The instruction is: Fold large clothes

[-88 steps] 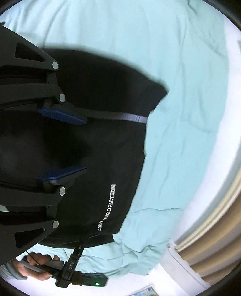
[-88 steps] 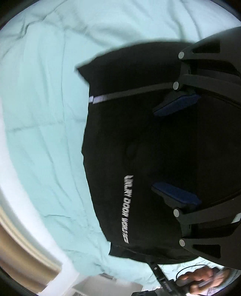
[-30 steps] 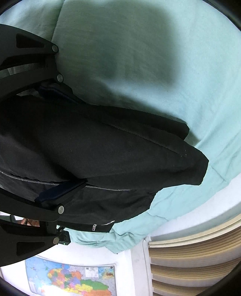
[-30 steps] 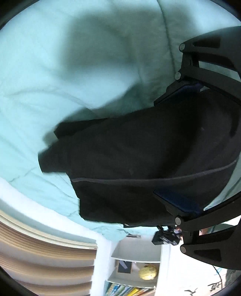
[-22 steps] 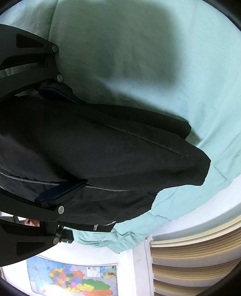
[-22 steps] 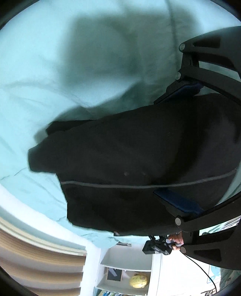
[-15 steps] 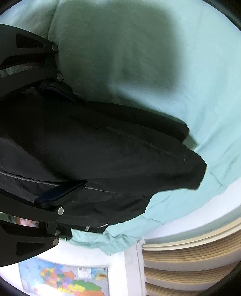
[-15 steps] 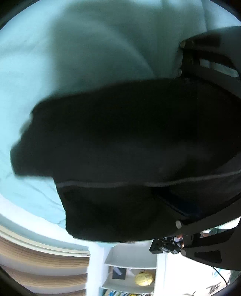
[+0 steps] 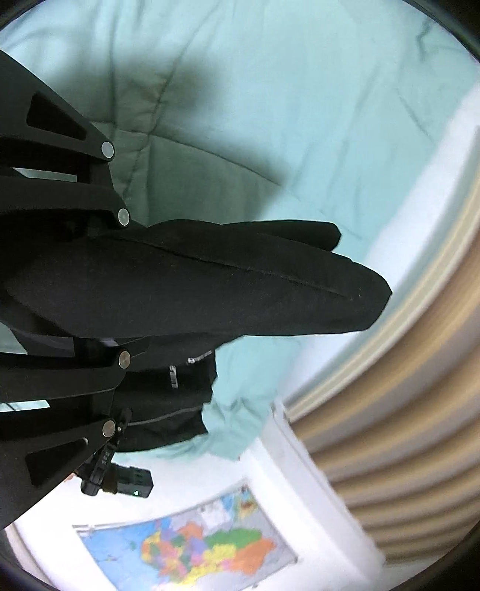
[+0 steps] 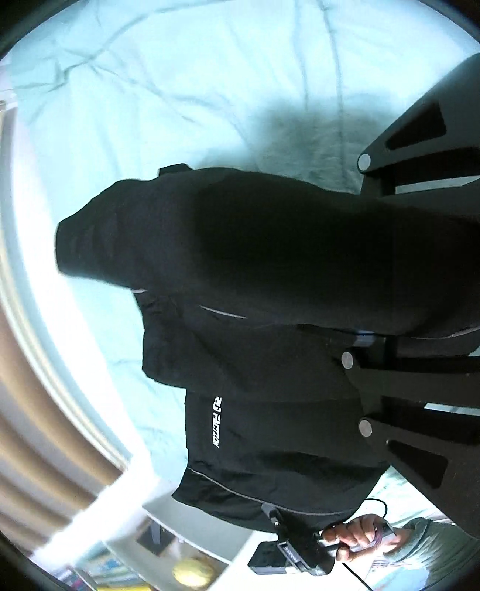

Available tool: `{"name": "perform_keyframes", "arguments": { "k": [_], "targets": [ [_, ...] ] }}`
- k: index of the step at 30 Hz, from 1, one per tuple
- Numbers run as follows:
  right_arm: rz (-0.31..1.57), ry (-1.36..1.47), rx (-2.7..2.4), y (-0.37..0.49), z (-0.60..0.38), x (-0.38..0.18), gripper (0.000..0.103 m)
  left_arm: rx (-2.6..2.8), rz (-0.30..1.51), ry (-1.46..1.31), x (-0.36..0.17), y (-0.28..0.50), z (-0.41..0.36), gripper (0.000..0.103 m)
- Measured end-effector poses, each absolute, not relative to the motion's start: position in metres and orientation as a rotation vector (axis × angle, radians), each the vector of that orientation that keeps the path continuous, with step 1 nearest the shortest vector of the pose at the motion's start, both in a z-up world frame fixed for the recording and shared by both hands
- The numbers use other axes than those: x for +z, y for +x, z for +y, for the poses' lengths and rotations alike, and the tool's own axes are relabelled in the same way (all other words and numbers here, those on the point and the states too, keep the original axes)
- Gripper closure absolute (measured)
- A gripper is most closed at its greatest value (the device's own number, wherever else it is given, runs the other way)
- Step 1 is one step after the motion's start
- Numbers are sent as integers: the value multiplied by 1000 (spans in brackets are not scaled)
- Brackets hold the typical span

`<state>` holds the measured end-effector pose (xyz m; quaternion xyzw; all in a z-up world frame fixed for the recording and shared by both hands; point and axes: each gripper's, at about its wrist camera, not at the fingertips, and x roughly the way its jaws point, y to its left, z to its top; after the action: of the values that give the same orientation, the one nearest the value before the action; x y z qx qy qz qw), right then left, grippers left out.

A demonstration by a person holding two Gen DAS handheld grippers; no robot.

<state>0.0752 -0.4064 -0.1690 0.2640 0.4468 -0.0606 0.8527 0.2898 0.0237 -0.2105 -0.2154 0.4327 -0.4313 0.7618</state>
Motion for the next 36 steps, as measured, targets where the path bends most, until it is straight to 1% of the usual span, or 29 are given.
{"name": "perform_keyframes", "arguments": {
  "k": [2,6,9,11,15,16,18,19,20,21,22,23,24,26,28,32,33,36],
  "targets": [
    [925,544,-123,62,-401,-157,75,-950,906,-471,-192,265,43,73],
    [904,528,-112,41,-389,-144,75,-962,878,-459,-175,218,78,73],
    [927,530,-109,37,-387,-153,75,-949,905,-460,-181,184,101,73],
    [955,534,-109,35,-390,-163,75,-933,942,-466,-194,167,115,73],
    [1057,578,-122,14,-364,-197,74,-870,1041,-465,-241,150,135,73],
    [1083,586,-130,8,-371,-210,74,-842,1078,-465,-255,149,138,73],
    [1152,636,-151,2,-371,-241,72,-732,1210,-514,-298,156,146,71],
    [1176,650,-170,1,-373,-252,67,-676,1257,-547,-319,159,153,67],
    [1206,694,-225,-6,-381,-271,63,-631,1276,-583,-337,162,164,61],
    [1213,757,-252,-13,-390,-282,56,-595,1299,-658,-357,165,181,57],
    [1207,867,-283,-26,-404,-293,53,-580,1314,-711,-365,165,190,55],
    [1186,971,-293,-39,-415,-299,51,-565,1330,-800,-373,165,204,55],
    [1160,1045,-294,-51,-423,-302,51,-561,1322,-860,-372,162,218,55],
    [1103,1113,-299,-75,-435,-294,47,-545,1282,-807,-355,158,230,55],
    [1124,1014,-383,-83,-437,-275,42,-529,1259,-728,-338,152,232,55],
    [1119,834,-443,-100,-432,-233,42,-577,1170,-518,-284,137,214,55],
    [1104,768,-432,-94,-421,-217,41,-604,1151,-454,-272,132,200,55],
    [1101,607,-413,-55,-377,-195,34,-662,1114,-269,-261,120,168,54]
  ]
}}
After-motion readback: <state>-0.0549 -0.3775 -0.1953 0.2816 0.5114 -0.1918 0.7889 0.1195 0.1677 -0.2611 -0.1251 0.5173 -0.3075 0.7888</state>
